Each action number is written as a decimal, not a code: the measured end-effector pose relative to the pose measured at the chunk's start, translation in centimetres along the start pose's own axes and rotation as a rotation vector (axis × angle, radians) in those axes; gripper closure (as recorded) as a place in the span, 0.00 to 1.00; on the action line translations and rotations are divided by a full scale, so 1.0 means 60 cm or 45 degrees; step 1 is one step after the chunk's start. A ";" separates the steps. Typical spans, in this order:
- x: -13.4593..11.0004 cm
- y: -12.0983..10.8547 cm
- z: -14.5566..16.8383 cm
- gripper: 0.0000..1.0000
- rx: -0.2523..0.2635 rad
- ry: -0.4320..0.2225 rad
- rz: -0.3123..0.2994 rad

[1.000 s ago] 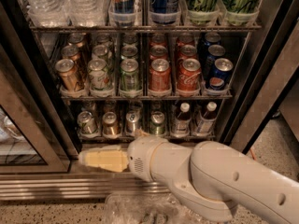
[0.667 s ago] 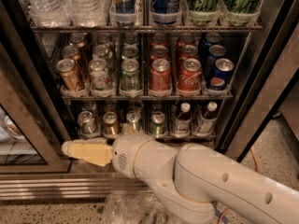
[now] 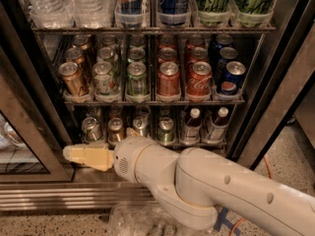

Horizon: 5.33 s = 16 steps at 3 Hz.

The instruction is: Pick green can from middle shelf of fridge

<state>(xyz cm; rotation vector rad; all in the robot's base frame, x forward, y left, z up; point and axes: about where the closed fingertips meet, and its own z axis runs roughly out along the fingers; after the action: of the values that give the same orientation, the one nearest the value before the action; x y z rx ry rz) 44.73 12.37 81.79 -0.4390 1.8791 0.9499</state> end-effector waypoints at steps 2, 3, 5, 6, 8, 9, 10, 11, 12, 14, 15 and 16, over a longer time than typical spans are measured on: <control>-0.036 -0.031 0.026 0.00 0.145 -0.133 -0.024; -0.056 -0.033 0.038 0.00 0.223 -0.207 -0.052; -0.078 -0.033 0.061 0.00 0.333 -0.249 -0.126; -0.083 -0.043 0.064 0.00 0.411 -0.251 -0.172; -0.093 -0.069 0.047 0.00 0.536 -0.323 -0.204; -0.094 -0.087 0.039 0.00 0.584 -0.375 -0.201; -0.094 -0.087 0.039 0.00 0.585 -0.375 -0.201; -0.087 -0.107 0.044 0.19 0.617 -0.375 -0.186; -0.085 -0.138 0.055 0.38 0.676 -0.362 -0.190; -0.104 -0.200 0.076 0.42 0.813 -0.355 -0.260; -0.117 -0.213 0.077 0.40 0.853 -0.366 -0.292; -0.132 -0.213 0.069 0.36 0.879 -0.391 -0.318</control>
Offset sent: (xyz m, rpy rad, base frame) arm 0.0480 -0.0012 0.0054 -0.0095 -0.1282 -0.2755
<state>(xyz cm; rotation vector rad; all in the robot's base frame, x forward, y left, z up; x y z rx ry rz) 59.26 6.68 82.23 -0.0930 1.6884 0.1560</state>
